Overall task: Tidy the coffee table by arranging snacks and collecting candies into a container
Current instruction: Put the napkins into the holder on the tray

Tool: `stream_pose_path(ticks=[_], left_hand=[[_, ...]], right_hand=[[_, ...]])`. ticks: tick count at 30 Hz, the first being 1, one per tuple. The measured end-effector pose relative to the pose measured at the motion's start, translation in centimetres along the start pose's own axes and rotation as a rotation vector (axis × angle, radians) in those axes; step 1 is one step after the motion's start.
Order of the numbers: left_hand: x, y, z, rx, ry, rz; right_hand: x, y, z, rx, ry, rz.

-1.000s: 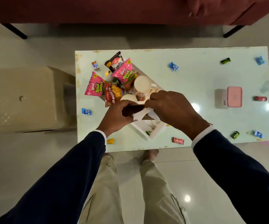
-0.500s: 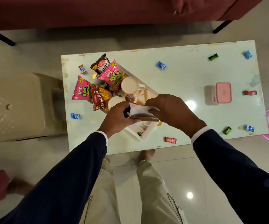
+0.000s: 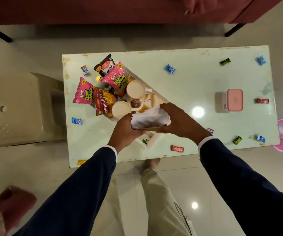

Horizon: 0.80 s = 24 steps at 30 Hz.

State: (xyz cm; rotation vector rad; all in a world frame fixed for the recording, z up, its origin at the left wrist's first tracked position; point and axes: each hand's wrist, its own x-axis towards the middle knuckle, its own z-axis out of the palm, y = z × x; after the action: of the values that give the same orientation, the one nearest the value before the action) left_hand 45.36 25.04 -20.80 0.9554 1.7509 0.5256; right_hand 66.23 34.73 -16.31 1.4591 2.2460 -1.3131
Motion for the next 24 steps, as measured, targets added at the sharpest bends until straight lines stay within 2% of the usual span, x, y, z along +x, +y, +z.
stream_pose_path(ticks=[2, 6, 13, 20, 24], left_hand=[[-0.3, -0.2, 0.7, -0.032, 0.009, 0.003], [-0.2, -1.3, 1.9, -0.016, 0.033, 0.044], [0.6, -1.9, 3.6, 0.321, 0.062, 0.091], [2.3, -2.7, 5.8, 0.292, 0.151, 0.037], [1.6, -2.8, 5.8, 0.343, 0.185, 0.053]], right_hand=[[0.7, 0.8, 0.7, 0.017, -0.013, 0.023], [2.5, 1.8, 1.5, -0.150, -0.070, -0.043], [6.8, 2.6, 1.6, -0.290, -0.134, -0.145], [10.8, 4.7, 2.4, -0.354, -0.168, -0.251], [10.7, 5.1, 2.8, -0.416, -0.093, -0.322]])
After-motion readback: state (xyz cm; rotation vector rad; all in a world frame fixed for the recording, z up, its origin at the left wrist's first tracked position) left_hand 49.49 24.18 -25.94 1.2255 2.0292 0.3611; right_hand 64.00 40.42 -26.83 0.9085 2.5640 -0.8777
